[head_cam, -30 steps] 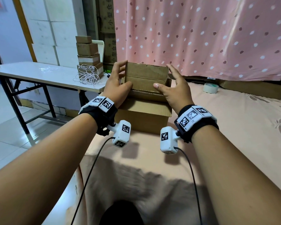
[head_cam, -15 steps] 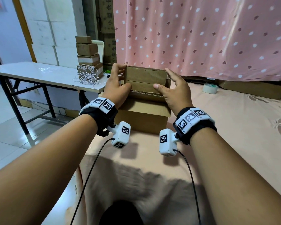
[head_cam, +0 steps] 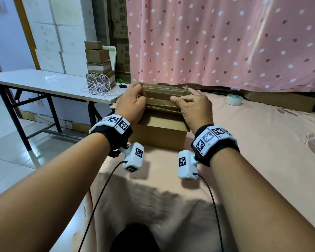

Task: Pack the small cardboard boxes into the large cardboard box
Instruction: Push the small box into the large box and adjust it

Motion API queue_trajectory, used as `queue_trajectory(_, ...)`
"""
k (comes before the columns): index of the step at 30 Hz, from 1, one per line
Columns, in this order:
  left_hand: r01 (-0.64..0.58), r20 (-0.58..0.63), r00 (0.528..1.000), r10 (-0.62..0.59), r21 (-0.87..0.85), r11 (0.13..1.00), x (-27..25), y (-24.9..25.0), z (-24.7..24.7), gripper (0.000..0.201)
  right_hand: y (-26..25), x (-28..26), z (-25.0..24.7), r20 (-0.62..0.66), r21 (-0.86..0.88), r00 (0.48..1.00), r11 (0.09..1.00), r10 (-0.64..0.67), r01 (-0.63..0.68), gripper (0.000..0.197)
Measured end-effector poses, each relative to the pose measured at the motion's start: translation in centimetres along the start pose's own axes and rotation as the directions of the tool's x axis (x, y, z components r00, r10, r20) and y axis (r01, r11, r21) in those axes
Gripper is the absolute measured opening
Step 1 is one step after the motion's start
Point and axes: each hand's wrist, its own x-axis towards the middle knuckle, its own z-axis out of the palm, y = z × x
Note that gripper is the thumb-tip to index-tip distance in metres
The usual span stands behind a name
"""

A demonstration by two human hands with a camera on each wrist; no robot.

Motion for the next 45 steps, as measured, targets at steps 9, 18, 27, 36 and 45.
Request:
queue_trajectory(9, -0.004, -0.032, 0.999, 0.006, 0.069, 0.998, 0.0, 0.0, 0.3, 0.016, -0.8, -0.8, -0.1, -0.016, 0.010, 1.000, 1.000, 0.023, -0.023, 0.046)
queue_trajectory(18, 0.011, -0.036, 0.999, -0.008, 0.079, 0.997, 0.0, -0.1, 0.4, 0.021, -1.1, -0.9, -0.2, 0.004, -0.049, 1.000, 0.999, 0.011, -0.011, 0.062)
queue_trajectory(27, 0.001, 0.025, 1.000, -0.006, 0.170, 0.985, 0.5, 1.3, -1.6, 0.028, -0.4, -1.1, -0.4, -0.067, -0.277, 0.992, 0.958, -0.104, 0.082, 0.065)
queue_trajectory(36, 0.191, -0.275, 0.909, -0.314, -0.394, 0.899, 0.6, -0.4, -3.3, 0.088, 2.5, -2.6, -3.2, -0.008, 0.408, 0.961, 0.878, 0.277, -0.249, 0.111)
queue_trajectory(45, 0.386, -0.054, 0.466, -0.883, -0.886, 0.258, 0.6, -3.7, -1.1, 0.109, 3.7, -3.8, -3.3, 0.243, 0.469, 0.917, 0.789, 0.317, -0.397, 0.130)
